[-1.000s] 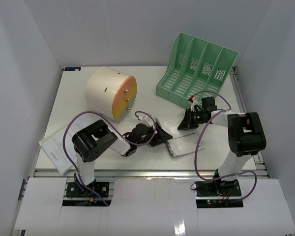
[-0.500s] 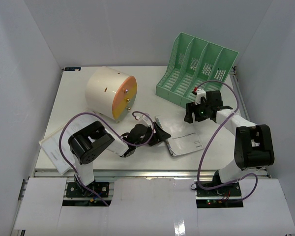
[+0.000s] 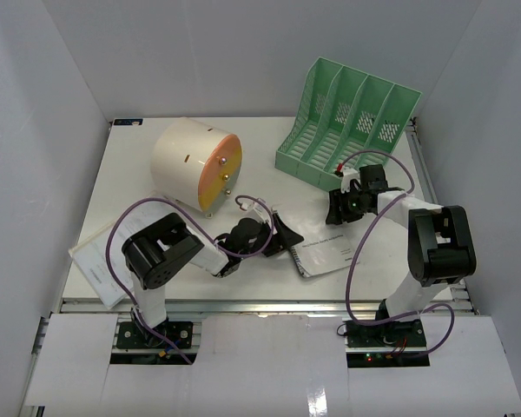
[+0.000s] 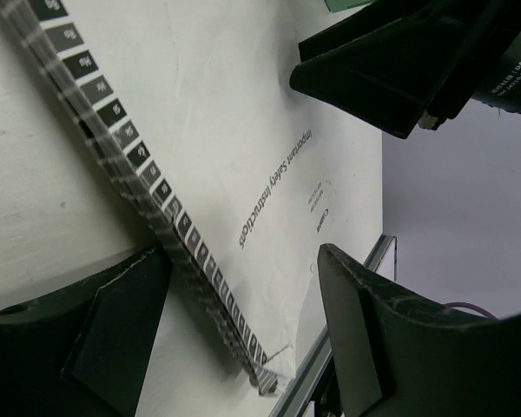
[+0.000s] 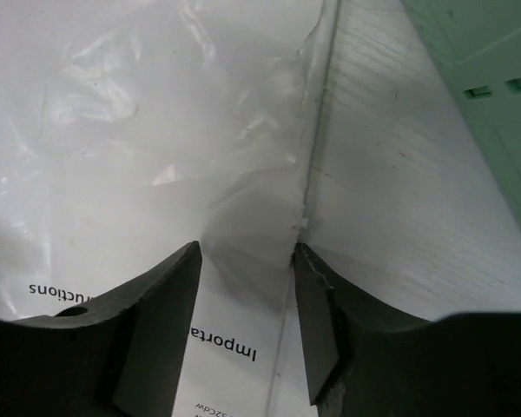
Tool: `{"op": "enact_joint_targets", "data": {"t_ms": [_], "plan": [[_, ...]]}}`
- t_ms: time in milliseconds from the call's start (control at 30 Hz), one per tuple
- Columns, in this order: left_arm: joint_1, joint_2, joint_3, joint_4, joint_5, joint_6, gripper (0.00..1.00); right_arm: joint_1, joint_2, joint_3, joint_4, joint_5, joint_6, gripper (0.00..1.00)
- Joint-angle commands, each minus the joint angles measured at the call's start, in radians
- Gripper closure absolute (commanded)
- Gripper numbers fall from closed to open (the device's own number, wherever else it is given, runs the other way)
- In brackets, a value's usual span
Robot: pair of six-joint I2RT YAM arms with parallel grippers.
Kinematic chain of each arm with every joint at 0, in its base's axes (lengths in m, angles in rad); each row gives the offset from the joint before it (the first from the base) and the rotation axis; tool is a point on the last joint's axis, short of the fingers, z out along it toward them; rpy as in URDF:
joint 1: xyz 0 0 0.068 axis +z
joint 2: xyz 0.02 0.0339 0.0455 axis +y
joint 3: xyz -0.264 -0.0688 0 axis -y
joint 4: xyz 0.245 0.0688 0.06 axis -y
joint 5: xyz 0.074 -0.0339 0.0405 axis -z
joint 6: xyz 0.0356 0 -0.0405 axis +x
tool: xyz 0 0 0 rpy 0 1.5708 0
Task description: Organize the desk
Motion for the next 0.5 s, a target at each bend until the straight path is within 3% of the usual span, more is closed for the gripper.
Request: {"op": "enact_joint_targets", "data": {"t_ms": [0, 167, 300, 367, 467], "plan": [[-0.001, 0.061, 0.017, -0.081, 0.01, 0.026, 0.2, 0.032, 0.04, 0.0, -0.075, -0.156, 0.007, 0.51], [-0.002, 0.094, 0.041, -0.056, 0.022, 0.026, 0.21, 0.067, 0.051, 0.001, -0.079, -0.2, 0.007, 0.58], [-0.002, 0.109, 0.05, -0.028, 0.033, 0.029, 0.28, 0.08, 0.055, 0.001, -0.077, -0.185, 0.004, 0.62], [-0.001, 0.106, 0.041, -0.013, 0.036, 0.03, 0.41, 0.08, 0.053, 0.004, -0.077, -0.167, 0.002, 0.63], [-0.002, 0.084, 0.018, 0.003, 0.03, 0.039, 0.69, 0.08, 0.04, 0.012, -0.077, -0.136, -0.006, 0.63]]}}
